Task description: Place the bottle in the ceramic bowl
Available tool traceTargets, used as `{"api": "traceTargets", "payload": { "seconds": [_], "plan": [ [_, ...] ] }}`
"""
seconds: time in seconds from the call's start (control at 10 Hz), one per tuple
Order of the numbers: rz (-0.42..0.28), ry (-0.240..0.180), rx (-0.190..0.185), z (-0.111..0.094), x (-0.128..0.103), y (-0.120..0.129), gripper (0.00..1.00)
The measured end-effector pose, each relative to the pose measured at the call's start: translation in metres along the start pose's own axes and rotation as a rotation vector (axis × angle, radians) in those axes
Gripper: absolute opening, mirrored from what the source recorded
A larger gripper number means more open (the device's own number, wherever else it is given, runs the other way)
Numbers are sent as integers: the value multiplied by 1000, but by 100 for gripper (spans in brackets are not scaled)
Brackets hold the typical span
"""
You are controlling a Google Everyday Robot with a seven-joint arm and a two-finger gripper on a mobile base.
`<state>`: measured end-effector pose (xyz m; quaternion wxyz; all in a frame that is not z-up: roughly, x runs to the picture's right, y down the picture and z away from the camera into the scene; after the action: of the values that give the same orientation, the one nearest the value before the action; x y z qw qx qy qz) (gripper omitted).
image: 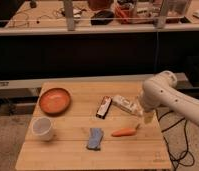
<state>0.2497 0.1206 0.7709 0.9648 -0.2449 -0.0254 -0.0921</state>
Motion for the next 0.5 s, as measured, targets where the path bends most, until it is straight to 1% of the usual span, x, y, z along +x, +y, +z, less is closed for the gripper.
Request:
{"api": "traceTargets", "payload": {
  "seconds": [0.4,0.5],
  "plan": [
    [-10,-8,7,15,0,-5,80],
    [-12,-10,6,22,-1,-6,80]
  ]
}}
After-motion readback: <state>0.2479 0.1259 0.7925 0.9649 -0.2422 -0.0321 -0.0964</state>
